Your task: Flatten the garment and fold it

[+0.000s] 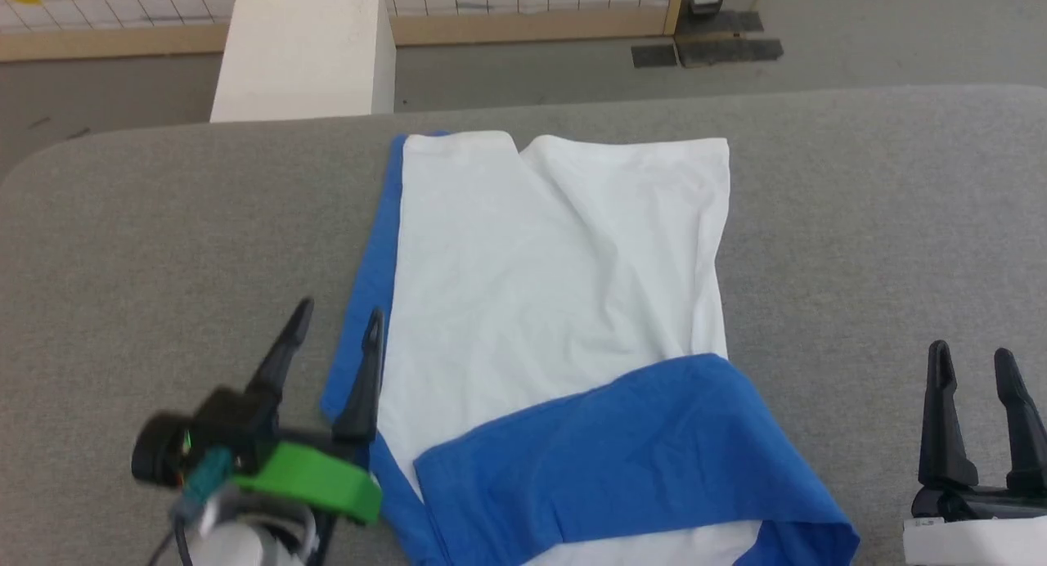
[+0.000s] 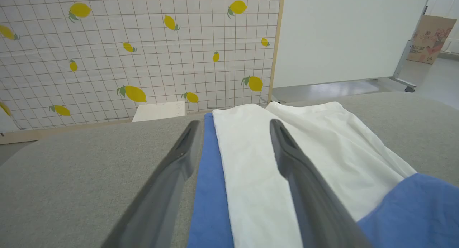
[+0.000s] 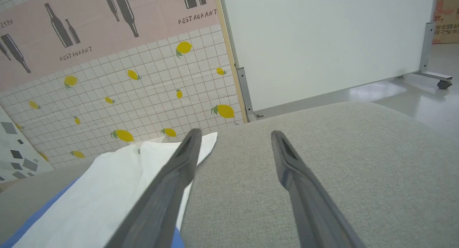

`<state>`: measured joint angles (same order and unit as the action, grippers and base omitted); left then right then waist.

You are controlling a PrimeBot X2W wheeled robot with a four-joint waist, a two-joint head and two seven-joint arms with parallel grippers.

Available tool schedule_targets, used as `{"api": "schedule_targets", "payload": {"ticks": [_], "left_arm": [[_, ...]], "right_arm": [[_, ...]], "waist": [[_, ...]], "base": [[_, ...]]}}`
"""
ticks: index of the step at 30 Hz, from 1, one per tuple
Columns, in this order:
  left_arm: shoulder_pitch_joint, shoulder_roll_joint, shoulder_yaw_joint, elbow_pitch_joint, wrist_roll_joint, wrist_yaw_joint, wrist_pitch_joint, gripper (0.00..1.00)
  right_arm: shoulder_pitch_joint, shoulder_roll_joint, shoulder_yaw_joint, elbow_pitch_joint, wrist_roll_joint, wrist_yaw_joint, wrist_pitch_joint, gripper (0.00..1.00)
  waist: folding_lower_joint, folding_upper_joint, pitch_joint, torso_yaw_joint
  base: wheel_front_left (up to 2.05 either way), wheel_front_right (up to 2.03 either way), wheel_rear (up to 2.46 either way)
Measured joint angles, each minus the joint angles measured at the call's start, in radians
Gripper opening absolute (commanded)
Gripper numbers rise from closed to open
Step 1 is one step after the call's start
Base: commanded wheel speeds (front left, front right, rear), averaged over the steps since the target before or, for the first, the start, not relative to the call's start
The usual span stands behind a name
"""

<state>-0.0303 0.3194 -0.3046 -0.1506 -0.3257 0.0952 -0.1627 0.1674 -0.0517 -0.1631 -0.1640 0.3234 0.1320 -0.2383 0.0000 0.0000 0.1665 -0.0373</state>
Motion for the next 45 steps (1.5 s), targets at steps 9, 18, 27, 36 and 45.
{"api": "schedule_targets", "payload": {"ticks": [9,18,27,36,45], "left_arm": [[-0.287,0.073,0.016,0.102,-0.094,-0.115,0.262,1.00],[-0.570,0.149,0.070,0.287,-0.265,-0.173,0.591,1.00],[-0.669,0.201,0.052,0.392,-0.337,-0.190,0.807,1.00],[-0.710,0.200,0.051,0.424,-0.345,-0.190,0.828,1.00],[-0.741,0.199,0.055,0.429,-0.384,-0.190,0.839,1.00]], "right_arm": [[-0.022,0.000,0.012,-0.008,-0.002,0.000,-0.002,1.00],[-0.083,0.000,0.034,-0.003,-0.006,0.000,-0.009,1.00],[-0.125,0.000,0.057,0.010,-0.006,0.000,-0.010,1.00],[-0.147,0.000,0.053,0.012,-0.006,0.000,-0.013,1.00],[-0.155,0.000,0.049,0.016,-0.006,0.000,-0.018,1.00]], "waist": [[0.0000,0.0000,0.079,0.000],[0.0001,0.0000,0.186,-0.025],[0.0002,0.0000,0.286,-0.074],[0.0001,0.0000,0.355,-0.107],[0.0001,0.0000,0.379,-0.111]], "base": [[0.00,0.00,0.00],[0.00,0.00,0.00],[0.00,0.00,0.00],[0.00,0.00,0.00],[0.00,0.00,0.00]]}}
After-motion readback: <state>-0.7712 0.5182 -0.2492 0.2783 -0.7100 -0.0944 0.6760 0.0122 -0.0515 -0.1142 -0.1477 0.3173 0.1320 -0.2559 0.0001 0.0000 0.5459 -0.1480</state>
